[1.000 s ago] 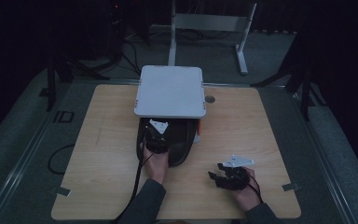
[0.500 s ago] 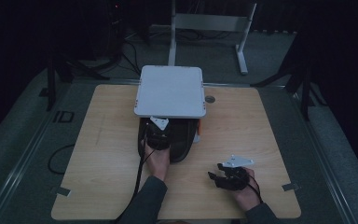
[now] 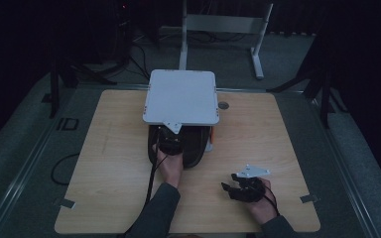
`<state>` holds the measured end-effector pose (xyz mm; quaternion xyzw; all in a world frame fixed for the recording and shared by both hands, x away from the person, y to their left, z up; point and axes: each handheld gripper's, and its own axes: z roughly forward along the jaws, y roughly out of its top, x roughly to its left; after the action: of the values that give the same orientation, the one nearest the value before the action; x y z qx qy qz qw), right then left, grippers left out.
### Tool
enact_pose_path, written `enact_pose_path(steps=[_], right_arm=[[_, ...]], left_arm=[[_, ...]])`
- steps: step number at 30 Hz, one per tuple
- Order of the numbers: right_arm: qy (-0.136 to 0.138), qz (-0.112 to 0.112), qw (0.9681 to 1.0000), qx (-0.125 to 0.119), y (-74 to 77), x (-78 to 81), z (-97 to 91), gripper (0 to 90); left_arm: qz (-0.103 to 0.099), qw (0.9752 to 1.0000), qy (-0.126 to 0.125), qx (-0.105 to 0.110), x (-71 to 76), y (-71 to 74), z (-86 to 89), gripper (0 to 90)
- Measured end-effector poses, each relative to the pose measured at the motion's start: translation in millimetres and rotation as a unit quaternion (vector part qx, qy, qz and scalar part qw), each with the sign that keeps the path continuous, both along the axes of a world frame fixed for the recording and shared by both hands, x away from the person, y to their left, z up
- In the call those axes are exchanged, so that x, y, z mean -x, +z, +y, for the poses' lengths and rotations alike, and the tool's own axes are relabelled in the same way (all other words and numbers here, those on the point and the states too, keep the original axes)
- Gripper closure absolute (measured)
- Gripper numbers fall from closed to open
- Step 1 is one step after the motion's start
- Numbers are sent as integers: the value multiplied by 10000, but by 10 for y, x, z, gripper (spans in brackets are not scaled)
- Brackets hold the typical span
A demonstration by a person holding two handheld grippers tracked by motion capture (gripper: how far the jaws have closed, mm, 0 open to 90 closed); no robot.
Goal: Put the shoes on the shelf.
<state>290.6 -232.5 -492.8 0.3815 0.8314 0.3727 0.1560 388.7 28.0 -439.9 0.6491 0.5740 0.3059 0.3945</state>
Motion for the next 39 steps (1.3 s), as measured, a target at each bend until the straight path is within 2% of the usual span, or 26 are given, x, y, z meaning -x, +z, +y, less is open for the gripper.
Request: enact_pose_path(steps=[16, 29, 39], right_arm=[[-2, 12, 10000, 4, -2, 0, 3, 449], [-10, 17, 10000, 7, -3, 0, 3, 449], [-3, 31, 10000, -1, -1, 2, 2, 449]], left_arm=[[-68, 9998, 170, 18, -143, -29, -41, 751], [-165, 9994, 298, -32, -221, -8, -97, 747], [-257, 9988, 411, 30, -297, 32, -131, 738]])
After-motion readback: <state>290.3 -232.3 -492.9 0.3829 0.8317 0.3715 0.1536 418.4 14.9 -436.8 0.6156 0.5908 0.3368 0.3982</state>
